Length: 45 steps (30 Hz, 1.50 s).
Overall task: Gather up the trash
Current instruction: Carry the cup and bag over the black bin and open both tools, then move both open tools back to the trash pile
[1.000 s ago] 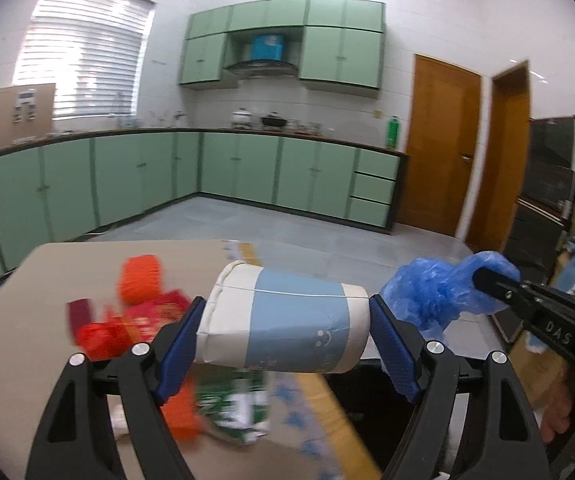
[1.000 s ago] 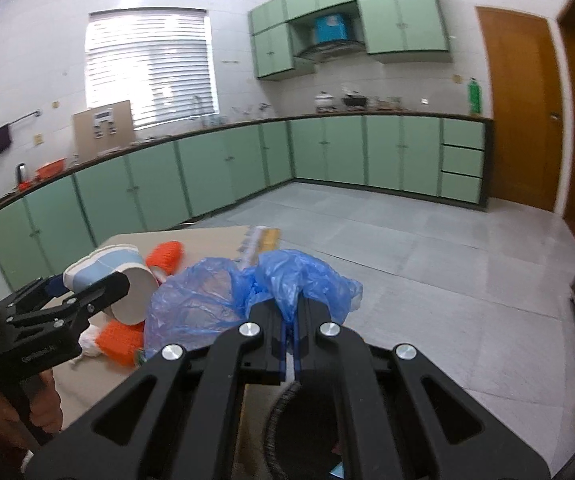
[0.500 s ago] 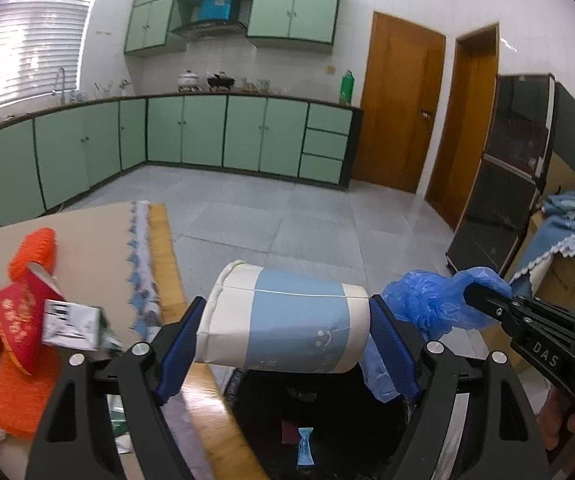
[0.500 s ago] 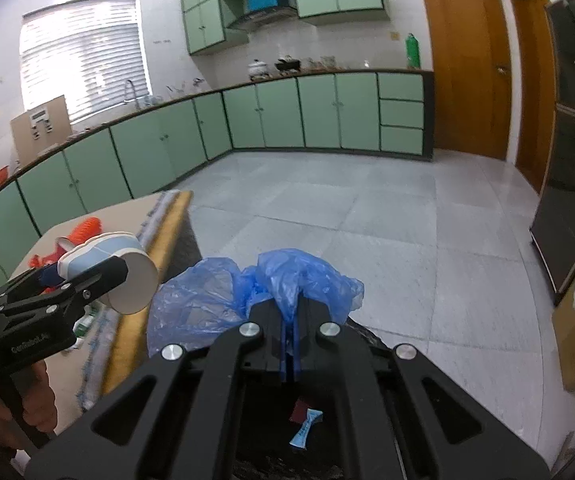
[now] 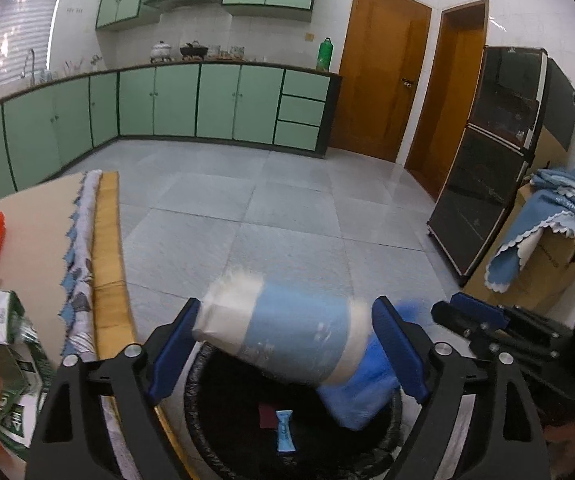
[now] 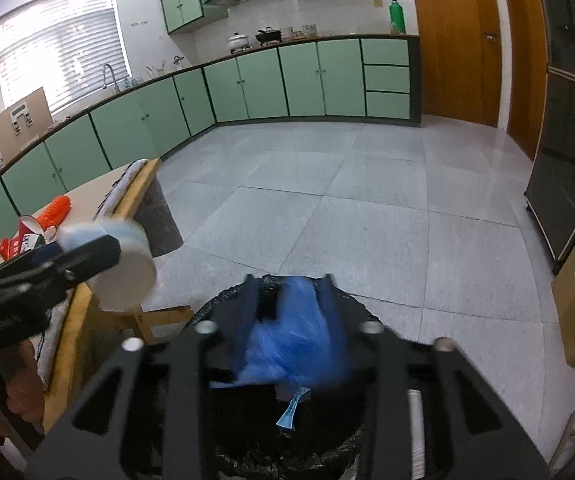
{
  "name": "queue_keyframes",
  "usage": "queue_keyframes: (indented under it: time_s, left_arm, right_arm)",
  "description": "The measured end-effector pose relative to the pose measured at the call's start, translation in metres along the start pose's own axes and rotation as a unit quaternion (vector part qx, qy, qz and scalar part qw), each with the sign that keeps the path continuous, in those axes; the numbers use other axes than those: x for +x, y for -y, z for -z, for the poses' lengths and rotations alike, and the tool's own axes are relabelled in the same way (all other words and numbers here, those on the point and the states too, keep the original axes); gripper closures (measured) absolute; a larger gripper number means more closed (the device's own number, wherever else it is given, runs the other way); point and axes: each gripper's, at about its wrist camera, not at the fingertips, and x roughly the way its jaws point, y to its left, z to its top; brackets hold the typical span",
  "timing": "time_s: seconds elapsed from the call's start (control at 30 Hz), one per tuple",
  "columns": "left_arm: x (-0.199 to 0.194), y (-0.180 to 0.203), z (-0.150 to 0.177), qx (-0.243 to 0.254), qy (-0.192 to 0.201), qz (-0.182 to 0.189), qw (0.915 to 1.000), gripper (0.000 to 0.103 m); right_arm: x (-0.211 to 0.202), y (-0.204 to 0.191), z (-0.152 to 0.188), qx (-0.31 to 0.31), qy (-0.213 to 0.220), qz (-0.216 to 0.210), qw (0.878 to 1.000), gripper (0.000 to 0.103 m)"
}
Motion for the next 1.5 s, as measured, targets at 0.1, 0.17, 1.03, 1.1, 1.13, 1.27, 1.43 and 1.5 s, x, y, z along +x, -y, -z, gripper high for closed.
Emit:
queue_keyframes:
  time_s: [0.1,0.17,1.03,1.1,1.13,1.27,1.43,1.5]
  left_arm:
    - [0.000,-0.004,-0.001,-0.009,0.000,0.007,0.9999,0.013]
    - [-0.002,-0.006,-0.002,-0.010,0.000,0.006,0.9999,0.013]
    - [-0.180,-0.146,0.025,-0.067,0.108,-0.240,0.9623,0.008]
    - [-0.189,-0.160,0.035,-0.075,0.106,-0.262,0.9561,0.008]
    - [-0.192,-0.166,0.040,-0.079,0.105,-0.271,0.9536,0.008]
    - [-0.199,-0.190,0.057,-0.097,0.094,-0.295,0.9461,0.008]
    - [-0.194,-0.208,0.077,-0.116,0.071,-0.299,0.9444,0.008]
    - [-0.192,-0.211,0.082,-0.120,0.065,-0.298,0.9447,0.008]
  right_arm:
    - [-0.002,0.005,-0.001,0.005,0.006,0.012,1.000,0.054]
    - [-0.005,0.005,-0.002,0.010,0.010,0.016,1.000,0.050]
    - [-0.040,-0.147,-0.029,-0.034,0.093,-0.073,0.992,0.008]
    - [-0.036,-0.165,-0.026,-0.044,0.093,-0.082,0.991,0.007]
    - [-0.035,-0.171,-0.024,-0.047,0.093,-0.085,0.991,0.007]
    - [-0.028,-0.198,-0.019,-0.061,0.090,-0.097,0.989,0.007]
    - [-0.024,-0.219,-0.009,-0.076,0.089,-0.103,0.988,0.007]
    - [-0.022,-0.224,-0.007,-0.082,0.086,-0.103,0.987,0.008]
